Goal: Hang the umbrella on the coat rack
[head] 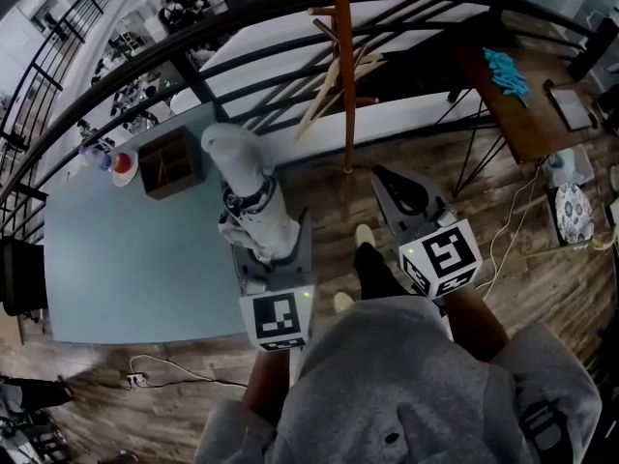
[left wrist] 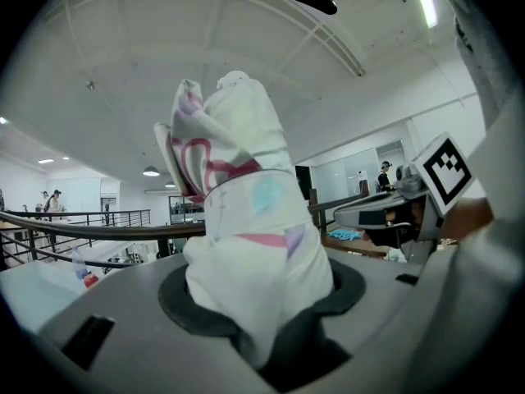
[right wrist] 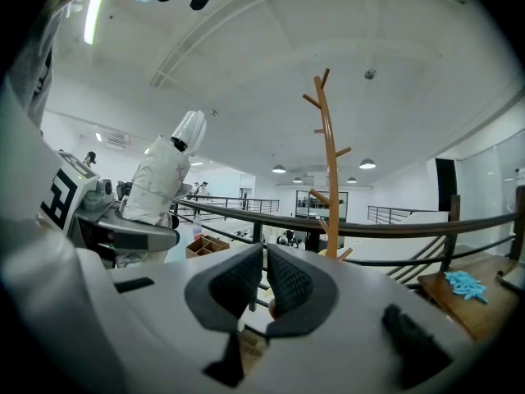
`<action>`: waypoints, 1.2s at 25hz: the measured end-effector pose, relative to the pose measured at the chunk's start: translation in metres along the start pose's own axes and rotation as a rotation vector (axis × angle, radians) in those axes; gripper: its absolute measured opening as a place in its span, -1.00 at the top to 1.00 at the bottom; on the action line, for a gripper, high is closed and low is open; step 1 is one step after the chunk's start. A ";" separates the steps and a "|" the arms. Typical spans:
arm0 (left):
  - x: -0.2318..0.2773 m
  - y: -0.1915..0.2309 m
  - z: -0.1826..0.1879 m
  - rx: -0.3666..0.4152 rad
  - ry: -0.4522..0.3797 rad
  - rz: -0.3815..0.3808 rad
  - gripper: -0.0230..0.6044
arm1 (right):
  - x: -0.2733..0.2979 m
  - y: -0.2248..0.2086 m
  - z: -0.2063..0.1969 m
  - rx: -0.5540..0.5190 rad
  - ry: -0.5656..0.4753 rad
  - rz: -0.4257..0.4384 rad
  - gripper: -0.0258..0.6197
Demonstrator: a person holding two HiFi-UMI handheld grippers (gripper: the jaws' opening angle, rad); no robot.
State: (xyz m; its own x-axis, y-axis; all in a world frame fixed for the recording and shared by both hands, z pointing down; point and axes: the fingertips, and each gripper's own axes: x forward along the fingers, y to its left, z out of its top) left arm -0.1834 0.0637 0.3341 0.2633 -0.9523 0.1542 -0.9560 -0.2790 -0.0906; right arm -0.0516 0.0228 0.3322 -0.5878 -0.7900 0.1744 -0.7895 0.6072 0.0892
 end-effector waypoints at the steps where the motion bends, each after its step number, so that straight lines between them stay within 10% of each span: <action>1: 0.002 0.000 0.000 0.002 0.000 -0.001 0.15 | 0.001 -0.002 -0.001 0.001 0.000 0.000 0.82; 30: 0.154 0.020 0.030 0.014 -0.003 -0.023 0.15 | 0.112 -0.104 0.018 0.011 -0.024 0.013 0.82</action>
State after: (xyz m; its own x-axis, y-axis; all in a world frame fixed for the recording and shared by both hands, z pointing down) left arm -0.1585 -0.0924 0.3266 0.2859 -0.9460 0.1531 -0.9477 -0.3027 -0.1009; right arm -0.0387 -0.1303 0.3243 -0.6020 -0.7839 0.1519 -0.7835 0.6166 0.0765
